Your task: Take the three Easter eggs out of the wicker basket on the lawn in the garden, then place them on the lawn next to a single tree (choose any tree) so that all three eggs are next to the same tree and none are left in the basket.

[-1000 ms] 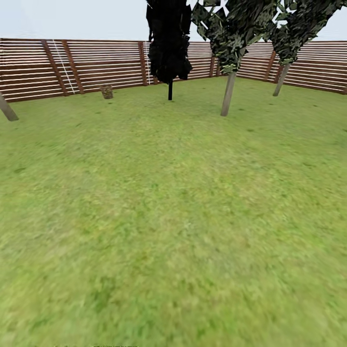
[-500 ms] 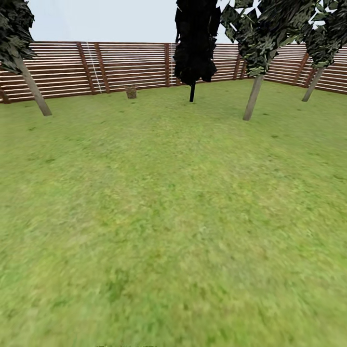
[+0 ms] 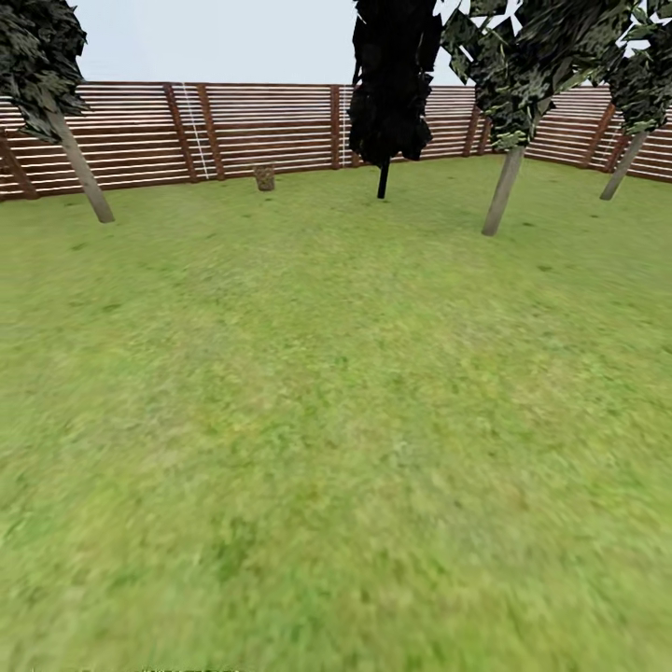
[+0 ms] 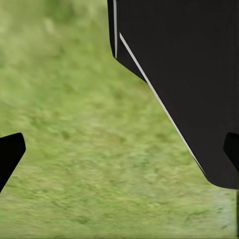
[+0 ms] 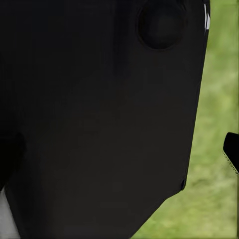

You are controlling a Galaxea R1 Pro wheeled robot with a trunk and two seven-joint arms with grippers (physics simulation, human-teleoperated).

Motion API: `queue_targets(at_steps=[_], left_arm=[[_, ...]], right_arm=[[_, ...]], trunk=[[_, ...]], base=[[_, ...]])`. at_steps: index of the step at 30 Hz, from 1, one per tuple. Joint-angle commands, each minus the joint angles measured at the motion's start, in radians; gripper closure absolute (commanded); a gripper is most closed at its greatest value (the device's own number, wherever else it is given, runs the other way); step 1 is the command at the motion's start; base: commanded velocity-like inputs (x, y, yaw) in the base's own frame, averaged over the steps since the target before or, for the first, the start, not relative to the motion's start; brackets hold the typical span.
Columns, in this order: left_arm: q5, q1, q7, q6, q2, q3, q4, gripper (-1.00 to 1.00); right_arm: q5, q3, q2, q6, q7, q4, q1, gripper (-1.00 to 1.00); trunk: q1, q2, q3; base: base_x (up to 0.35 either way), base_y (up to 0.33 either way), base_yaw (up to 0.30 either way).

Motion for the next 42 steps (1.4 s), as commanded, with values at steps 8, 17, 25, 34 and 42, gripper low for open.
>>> queue_targets(at_steps=[8, 17, 25, 34, 42], left_arm=[[0.000, 0.000, 0.000, 0.000, 0.000, 0.000, 0.000, -1.00], [0.000, 0.000, 0.000, 0.000, 0.000, 0.000, 0.000, -1.00], [0.000, 0.000, 0.000, 0.000, 0.000, 0.000, 0.000, -1.00], [0.000, 0.000, 0.000, 0.000, 0.000, 0.000, 0.000, -1.00], [0.000, 0.000, 0.000, 0.000, 0.000, 0.000, 0.000, -1.00]], right_arm=[[0.003, 0.000, 0.002, -0.007, 0.000, 0.001, 0.000, -1.00], [0.003, 0.000, 0.000, -0.008, 0.001, 0.001, 0.000, -1.00], [0.001, 0.000, -0.001, -0.008, 0.002, 0.001, 0.000, -1.00], [0.001, 0.000, -0.001, -0.008, 0.002, 0.002, 0.000, -1.00], [0.002, 0.000, -0.001, -0.010, 0.002, 0.002, 0.000, -1.00]], trunk=[[0.000, 0.000, 0.006], [0.000, 0.000, 0.015], [0.000, 0.000, 0.027], [0.000, 0.000, 0.041], [0.000, 0.000, 0.054]], base=[[0.000, 0.000, 0.246], [0.000, 0.000, 0.211], [0.000, 0.000, 0.019], [0.000, 0.000, 0.000], [0.000, 0.000, 0.000]])
